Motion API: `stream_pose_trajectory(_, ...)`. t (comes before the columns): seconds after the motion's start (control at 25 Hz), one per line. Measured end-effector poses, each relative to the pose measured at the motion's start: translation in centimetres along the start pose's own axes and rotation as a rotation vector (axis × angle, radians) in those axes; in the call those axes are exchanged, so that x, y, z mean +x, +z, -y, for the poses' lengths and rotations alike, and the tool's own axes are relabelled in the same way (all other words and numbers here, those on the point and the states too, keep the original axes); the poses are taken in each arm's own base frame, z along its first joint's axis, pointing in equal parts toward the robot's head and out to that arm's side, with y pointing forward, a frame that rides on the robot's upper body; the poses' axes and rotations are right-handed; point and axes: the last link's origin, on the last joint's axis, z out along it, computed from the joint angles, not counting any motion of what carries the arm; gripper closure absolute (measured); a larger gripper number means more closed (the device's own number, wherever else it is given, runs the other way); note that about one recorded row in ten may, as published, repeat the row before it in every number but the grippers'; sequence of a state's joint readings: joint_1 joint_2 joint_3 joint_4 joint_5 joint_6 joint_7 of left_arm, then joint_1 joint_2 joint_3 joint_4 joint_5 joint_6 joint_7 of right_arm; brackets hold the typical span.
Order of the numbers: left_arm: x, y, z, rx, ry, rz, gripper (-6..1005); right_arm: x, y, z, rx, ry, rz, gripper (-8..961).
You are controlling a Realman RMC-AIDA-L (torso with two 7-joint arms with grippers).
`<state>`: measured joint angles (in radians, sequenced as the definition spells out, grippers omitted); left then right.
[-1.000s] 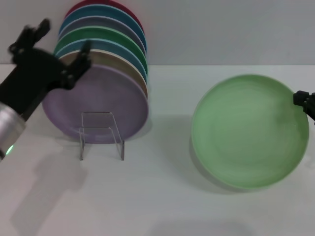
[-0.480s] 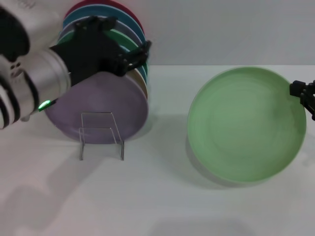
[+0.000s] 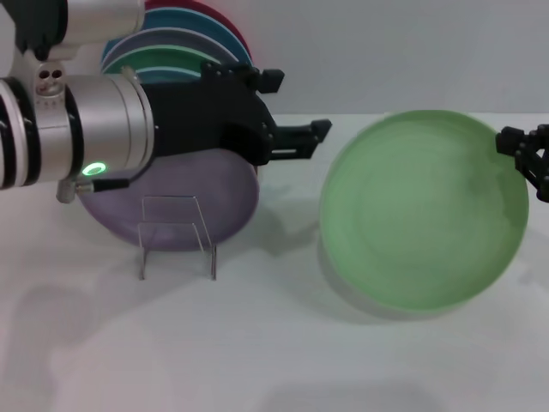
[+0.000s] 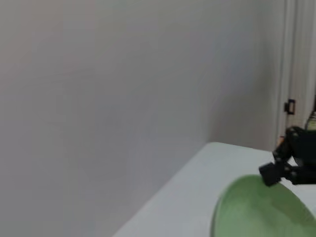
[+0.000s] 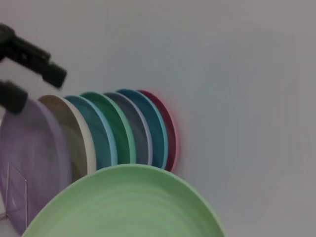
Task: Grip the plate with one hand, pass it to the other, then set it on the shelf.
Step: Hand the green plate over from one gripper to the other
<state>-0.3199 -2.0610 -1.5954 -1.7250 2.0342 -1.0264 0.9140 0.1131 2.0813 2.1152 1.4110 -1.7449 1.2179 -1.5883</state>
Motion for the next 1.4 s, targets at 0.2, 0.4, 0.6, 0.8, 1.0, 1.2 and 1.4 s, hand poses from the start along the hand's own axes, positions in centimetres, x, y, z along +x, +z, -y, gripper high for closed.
stream_pose_trajectory(0.2, -0.5, 0.6, 0.0, -0.013, -0.014, 0.013, 198, -1.1, 0.6, -0.4, -0.025, -0.053, 0.025, 878)
stream_pose_trajectory(0.4, -1.1, 1.5, -0.4, -0.023, -0.017, 0.027, 198, -1.8, 1.0, -1.0, -0.050, -0.079, 0.047, 875)
stream_pose_trajectory(0.6, -1.4, 2.8, -0.9, -0.040, -0.015, 0.036, 198, -2.2, 1.2, -1.1, -0.057, -0.081, 0.065, 871)
stream_pose_trajectory(0.8, -1.6, 3.6, -0.9, -0.047, -0.016, 0.046, 198, -2.3, 1.3, -1.2, -0.067, -0.085, 0.068, 867)
stream_pose_trajectory(1.0, -1.6, 3.8, -0.7, -0.035, -0.017, 0.040, 198, -2.2, 1.4, -1.5, -0.076, -0.086, 0.065, 863)
stream_pose_trajectory(1.2, -1.7, 3.7, -0.4, -0.016, -0.026, 0.034, 197, -2.0, 1.4, -1.5, -0.076, -0.085, 0.061, 860)
stream_pose_trajectory(1.4, -2.1, 3.9, -0.3, -0.019, -0.034, 0.044, 236, -2.1, 1.4, -1.4, -0.076, -0.087, 0.061, 856)
